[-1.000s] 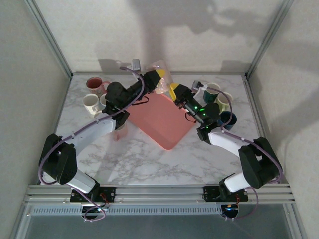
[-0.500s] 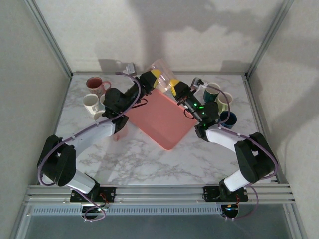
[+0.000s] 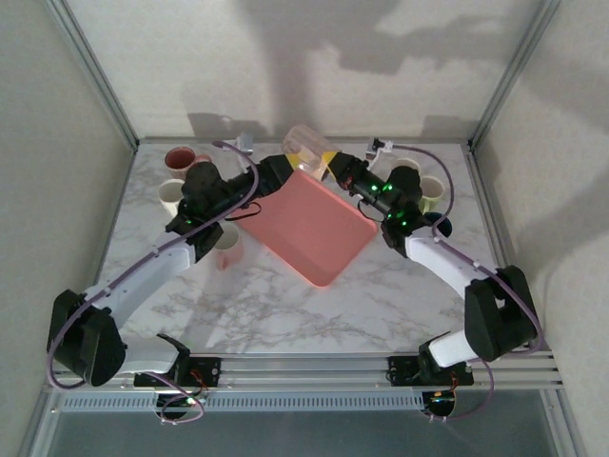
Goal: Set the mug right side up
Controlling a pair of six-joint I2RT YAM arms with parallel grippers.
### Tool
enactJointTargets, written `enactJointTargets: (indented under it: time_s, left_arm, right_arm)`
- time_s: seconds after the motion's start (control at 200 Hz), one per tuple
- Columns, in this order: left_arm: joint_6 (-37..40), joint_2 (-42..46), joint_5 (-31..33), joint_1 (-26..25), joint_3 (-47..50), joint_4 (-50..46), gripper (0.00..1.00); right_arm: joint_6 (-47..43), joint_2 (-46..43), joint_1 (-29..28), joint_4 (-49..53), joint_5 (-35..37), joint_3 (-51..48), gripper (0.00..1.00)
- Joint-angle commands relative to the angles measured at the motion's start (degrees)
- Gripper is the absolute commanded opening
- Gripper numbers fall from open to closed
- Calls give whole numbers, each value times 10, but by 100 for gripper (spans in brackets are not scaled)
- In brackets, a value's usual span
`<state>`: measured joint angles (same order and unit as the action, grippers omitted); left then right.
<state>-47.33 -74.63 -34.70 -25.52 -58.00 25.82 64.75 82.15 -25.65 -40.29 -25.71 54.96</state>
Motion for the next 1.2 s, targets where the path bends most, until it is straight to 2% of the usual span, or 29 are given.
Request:
enactJointTargets:
  time_s: [0.0, 0.11, 0.25, 0.361, 0.456, 0.561, 0.591, 0.631, 0.991, 1.197]
  left_arm:
    - [135, 37, -33, 29, -19, -146, 75]
    - [231, 50, -27, 46, -30, -235, 77]
    - [311, 59, -12, 59, -30, -280, 78]
    - [358, 53, 7, 61, -33, -305, 80]
    - [381, 43, 15, 62, -37, -319, 80]
    - [399, 33, 17, 62, -38, -327, 81]
    - [404, 30, 18, 62, -38, -327, 86]
    - [410, 27, 20, 62, -38, -328, 87]
    - [460, -11, 28, 62, -47, -346, 89]
    - [473, -21, 31, 63, -46, -345, 90]
  right_arm:
    - [-185, -44, 22, 209, -8, 88, 0]
    - [-296, -26, 33, 396, 1, 172, 0]
    - [-421, 43, 36, 634, 52, 312, 0]
    - [-484, 122, 36, 788, 99, 429, 0]
    - [-518, 183, 35, 880, 148, 507, 0]
    - [-538, 231, 35, 934, 212, 561, 0]
    - [-543, 244, 35, 945, 223, 575, 0]
    - [-546, 263, 35, 963, 239, 595, 0]
    - [-597, 433, 35, 1076, 318, 780, 0]
    - [-623, 493, 39, 1112, 328, 850, 0]
